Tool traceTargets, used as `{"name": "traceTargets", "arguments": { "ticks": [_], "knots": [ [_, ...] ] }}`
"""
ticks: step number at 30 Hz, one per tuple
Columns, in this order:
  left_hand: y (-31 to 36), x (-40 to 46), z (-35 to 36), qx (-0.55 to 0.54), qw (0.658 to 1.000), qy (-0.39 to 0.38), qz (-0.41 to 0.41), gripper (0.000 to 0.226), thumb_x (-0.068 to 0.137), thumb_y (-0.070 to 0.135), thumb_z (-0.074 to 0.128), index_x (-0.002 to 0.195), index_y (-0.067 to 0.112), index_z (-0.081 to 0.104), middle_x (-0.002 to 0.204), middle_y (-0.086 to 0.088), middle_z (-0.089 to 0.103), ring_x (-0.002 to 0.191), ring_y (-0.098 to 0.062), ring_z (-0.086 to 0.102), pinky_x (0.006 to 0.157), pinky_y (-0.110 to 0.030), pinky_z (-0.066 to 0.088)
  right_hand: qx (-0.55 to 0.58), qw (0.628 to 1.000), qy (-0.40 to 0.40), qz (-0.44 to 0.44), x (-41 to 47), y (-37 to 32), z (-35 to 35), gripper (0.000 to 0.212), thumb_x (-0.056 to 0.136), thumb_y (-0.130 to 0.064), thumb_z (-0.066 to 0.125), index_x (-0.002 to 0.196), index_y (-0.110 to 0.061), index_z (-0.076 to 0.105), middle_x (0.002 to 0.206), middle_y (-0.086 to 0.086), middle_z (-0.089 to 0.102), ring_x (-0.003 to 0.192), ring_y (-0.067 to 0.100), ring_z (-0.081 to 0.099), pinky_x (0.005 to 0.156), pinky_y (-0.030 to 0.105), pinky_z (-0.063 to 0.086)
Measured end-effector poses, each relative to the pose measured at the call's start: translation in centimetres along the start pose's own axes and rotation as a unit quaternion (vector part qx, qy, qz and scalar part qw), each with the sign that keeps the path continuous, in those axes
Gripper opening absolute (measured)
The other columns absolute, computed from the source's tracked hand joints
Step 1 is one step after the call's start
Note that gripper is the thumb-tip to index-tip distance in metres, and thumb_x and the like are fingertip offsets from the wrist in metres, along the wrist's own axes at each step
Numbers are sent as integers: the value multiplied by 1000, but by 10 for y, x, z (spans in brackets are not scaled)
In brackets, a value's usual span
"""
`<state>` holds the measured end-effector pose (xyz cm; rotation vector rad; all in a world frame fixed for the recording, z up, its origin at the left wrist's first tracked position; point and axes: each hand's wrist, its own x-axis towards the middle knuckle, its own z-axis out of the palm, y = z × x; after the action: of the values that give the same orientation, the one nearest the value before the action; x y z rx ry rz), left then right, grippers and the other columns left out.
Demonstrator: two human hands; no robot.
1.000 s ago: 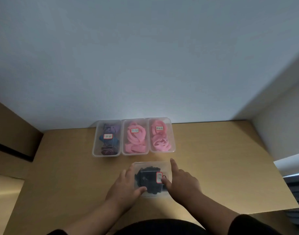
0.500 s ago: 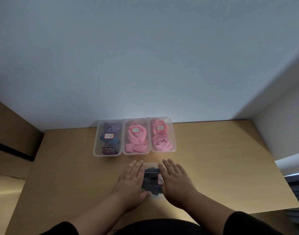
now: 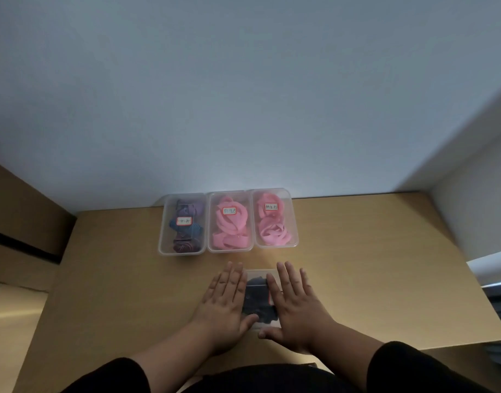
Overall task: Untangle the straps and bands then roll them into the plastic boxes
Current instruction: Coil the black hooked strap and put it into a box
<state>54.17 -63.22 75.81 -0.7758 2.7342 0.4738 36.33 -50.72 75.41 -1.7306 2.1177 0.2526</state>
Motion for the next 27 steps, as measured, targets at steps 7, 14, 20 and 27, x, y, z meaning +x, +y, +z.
{"name": "traceTargets", "arguments": {
  "ticks": [7,14,20,27],
  "knots": [
    [-10,-2,12,92,991,24,90,98,85,71,38,148,-3,27,158,-25,20,145,-40,20,117,-47,11,-54,996,52,-47,0,6,16,102,84,-76,43,154,-3,30,159,32,22,150,47,11,114,59,14],
    [-9,1,27,96,988,78,93,89,79,53,45,147,-2,29,155,-28,27,144,-41,19,121,-54,21,-76,986,130,-76,3,8,23,92,83,-57,53,153,-3,28,158,33,21,150,44,6,117,55,12],
    [-7,0,30,108,984,106,98,81,84,45,42,148,-2,26,158,-25,18,148,-40,8,117,-49,9,-83,976,178,-93,0,3,31,77,89,-44,44,152,-2,29,156,36,24,147,50,11,115,60,14],
    [-6,0,28,105,984,110,89,102,84,76,37,147,-5,34,156,-30,27,145,-44,24,114,-50,18,-96,969,190,-124,-1,11,30,86,95,-66,34,151,-1,33,155,34,29,146,51,22,114,60,17]
  ]
}}
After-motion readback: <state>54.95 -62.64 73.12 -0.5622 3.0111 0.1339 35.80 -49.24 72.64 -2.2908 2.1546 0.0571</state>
